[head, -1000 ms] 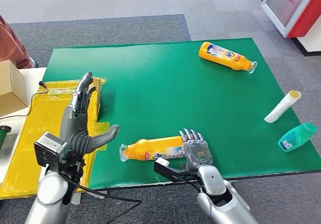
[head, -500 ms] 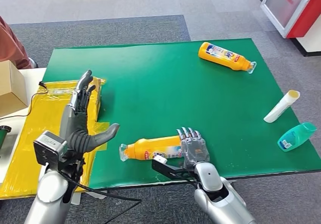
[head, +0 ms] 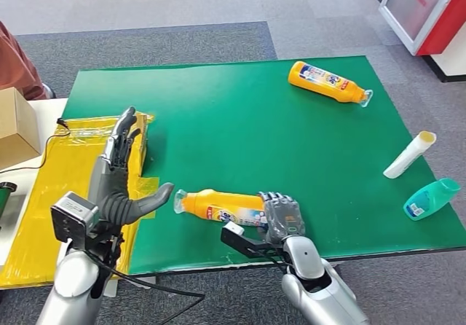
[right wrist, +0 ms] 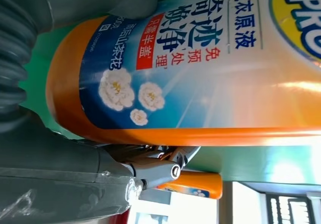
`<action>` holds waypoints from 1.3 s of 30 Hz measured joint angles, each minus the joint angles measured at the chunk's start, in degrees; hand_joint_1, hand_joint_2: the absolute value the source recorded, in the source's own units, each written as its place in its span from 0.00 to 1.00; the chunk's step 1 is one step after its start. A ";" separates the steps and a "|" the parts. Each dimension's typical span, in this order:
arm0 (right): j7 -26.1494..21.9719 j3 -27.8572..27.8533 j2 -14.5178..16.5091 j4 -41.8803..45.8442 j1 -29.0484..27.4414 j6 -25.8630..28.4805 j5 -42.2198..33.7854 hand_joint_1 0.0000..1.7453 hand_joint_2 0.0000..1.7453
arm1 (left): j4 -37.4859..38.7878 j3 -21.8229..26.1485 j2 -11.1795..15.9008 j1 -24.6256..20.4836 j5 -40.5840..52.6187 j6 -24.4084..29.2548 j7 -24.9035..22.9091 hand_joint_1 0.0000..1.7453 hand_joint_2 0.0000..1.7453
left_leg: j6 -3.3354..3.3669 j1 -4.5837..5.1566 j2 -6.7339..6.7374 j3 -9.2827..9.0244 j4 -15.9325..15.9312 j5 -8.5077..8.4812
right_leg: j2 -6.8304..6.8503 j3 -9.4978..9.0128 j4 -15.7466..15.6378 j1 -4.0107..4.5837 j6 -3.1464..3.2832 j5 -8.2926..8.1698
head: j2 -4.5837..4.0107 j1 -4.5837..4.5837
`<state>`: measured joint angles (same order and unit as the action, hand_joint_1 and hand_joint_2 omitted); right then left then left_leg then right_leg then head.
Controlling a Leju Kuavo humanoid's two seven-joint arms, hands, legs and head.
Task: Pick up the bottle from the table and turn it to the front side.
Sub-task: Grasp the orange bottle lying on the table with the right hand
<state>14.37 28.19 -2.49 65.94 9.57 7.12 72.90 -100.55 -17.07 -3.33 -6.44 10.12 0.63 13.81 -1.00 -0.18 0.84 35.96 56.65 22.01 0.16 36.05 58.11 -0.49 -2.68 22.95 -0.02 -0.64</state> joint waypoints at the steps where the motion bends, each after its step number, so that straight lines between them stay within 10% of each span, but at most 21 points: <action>1: -0.09 -0.83 -0.14 0.65 -0.74 0.30 -0.04 1.00 1.00 | -0.04 0.07 0.01 0.47 0.00 0.04 0.00 0.00 1.00 | 0.02 0.00 0.00 0.00 0.00 0.01 | 0.00 -0.01 0.00 0.00 -0.02 0.01 | 0.00 0.01; 9: -4.03 -6.22 -0.39 5.06 -4.56 1.27 -3.63 1.00 1.00 | -0.47 0.52 0.01 3.08 -0.54 0.14 0.01 0.00 1.00 | 0.06 0.04 -0.01 0.01 0.00 0.06 | 0.00 -0.03 -0.01 -0.03 -0.05 0.02 | 0.00 -0.01; 22: -24.55 -12.59 2.94 8.29 -4.65 -4.60 -50.64 1.00 1.00 | -0.18 0.29 0.40 4.12 -6.33 0.67 3.58 0.00 1.00 | 0.04 0.03 0.00 0.03 0.00 0.04 | 0.00 0.00 0.00 -0.01 -0.06 0.05 | 0.00 -0.01; 39: -31.13 -18.29 4.82 12.05 -4.62 -8.72 -75.37 1.00 1.00 | 0.01 -2.51 1.52 6.71 -18.28 1.04 7.37 0.00 1.00 | 0.05 0.04 0.00 0.05 0.00 0.06 | 0.00 0.02 0.00 -0.02 -0.07 0.07 | 0.00 0.00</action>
<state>-16.76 9.90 2.34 77.99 4.95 -1.60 -2.47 -100.54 -19.58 -1.81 0.27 -8.16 1.67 21.18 -0.95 -0.14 0.84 36.01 56.65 22.08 0.16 36.08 58.11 -0.51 -2.75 23.02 -0.02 -0.64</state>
